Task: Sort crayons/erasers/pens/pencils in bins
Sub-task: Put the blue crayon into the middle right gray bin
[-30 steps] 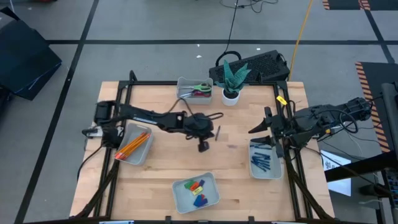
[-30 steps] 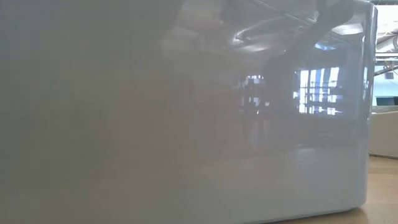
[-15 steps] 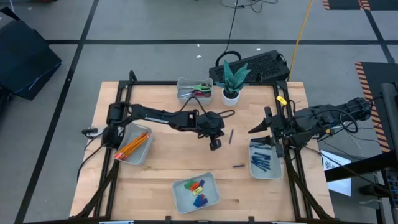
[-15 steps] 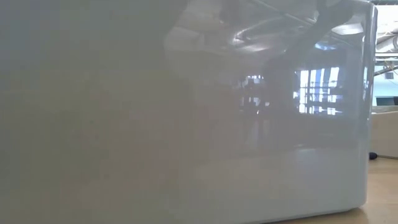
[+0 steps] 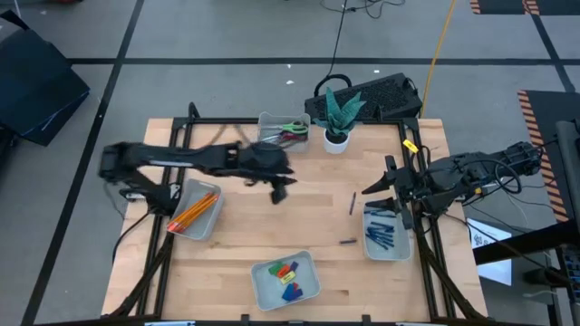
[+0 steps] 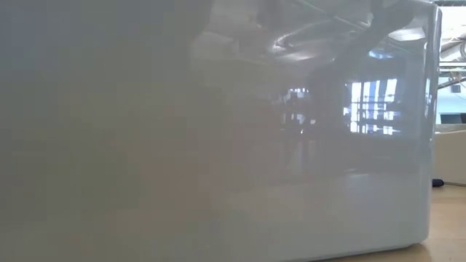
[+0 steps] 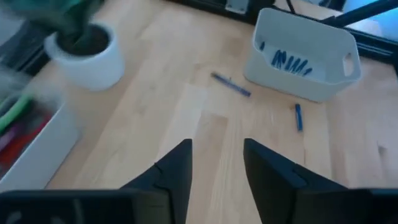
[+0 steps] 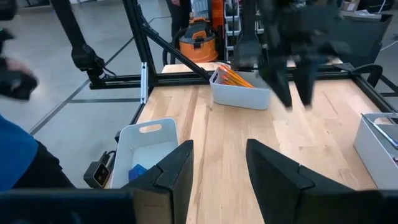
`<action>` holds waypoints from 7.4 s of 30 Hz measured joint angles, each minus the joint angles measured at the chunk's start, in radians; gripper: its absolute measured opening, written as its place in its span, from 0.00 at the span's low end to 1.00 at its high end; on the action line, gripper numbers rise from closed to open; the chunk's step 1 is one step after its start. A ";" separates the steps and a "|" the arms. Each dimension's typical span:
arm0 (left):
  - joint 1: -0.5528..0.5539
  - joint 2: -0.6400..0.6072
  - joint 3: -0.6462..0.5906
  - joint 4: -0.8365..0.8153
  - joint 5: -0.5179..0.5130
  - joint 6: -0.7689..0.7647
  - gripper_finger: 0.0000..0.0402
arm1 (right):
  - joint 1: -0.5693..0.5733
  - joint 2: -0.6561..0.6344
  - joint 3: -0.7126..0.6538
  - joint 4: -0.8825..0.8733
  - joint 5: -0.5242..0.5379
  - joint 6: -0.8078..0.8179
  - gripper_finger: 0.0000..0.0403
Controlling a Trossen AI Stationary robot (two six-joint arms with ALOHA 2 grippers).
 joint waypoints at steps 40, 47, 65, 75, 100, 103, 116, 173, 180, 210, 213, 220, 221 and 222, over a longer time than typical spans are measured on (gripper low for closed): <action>-0.022 -1.494 -1.040 0.185 0.014 0.128 0.22 | 0.000 0.000 0.000 0.000 0.000 0.000 0.35; -0.022 -1.445 -1.041 0.168 -0.003 0.127 0.22 | 0.000 0.000 0.000 -0.002 0.000 0.000 0.35; -0.022 -1.437 -1.042 0.165 -0.004 0.128 0.22 | 0.000 0.000 0.000 0.000 0.000 0.000 0.35; -0.022 -1.437 -1.042 0.165 -0.004 0.128 0.22 | 0.000 0.007 -0.002 0.096 0.008 -0.176 0.35; -0.022 -1.437 -1.042 0.165 -0.004 0.128 0.22 | -0.179 0.225 0.171 0.043 0.268 0.239 0.35; -0.022 -1.437 -1.042 0.165 -0.004 0.128 0.22 | -0.268 0.332 0.274 -0.129 0.073 0.301 0.35; -0.022 -1.437 -1.042 0.165 -0.004 0.128 0.22 | -0.545 0.621 0.250 -0.681 -0.235 0.536 0.35; -0.022 -1.437 -1.041 0.169 -0.004 0.128 0.22 | -0.463 0.623 -0.356 -0.133 -0.199 1.465 0.04; -0.022 -1.437 -1.041 0.169 -0.004 0.128 0.22 | -0.464 0.613 -0.350 -0.127 -0.143 1.391 0.03; -0.022 -1.437 -1.041 0.170 -0.004 0.128 0.22 | -0.199 0.554 0.120 -0.704 -0.100 0.830 0.02; -0.022 -1.437 -1.041 0.169 -0.004 0.128 0.22 | -0.135 0.554 0.120 -0.704 -0.138 0.826 0.02; -0.022 -1.437 -1.041 0.169 -0.004 0.128 0.22 | 0.007 0.539 0.120 -0.700 -0.162 0.919 0.02; -0.022 -1.437 -1.041 0.169 -0.004 0.128 0.22 | 0.029 0.536 0.120 -0.698 -0.161 0.931 0.02; -0.022 -1.437 -1.041 0.169 -0.004 0.128 0.22 | 0.050 0.530 0.120 -0.697 -0.161 0.943 0.02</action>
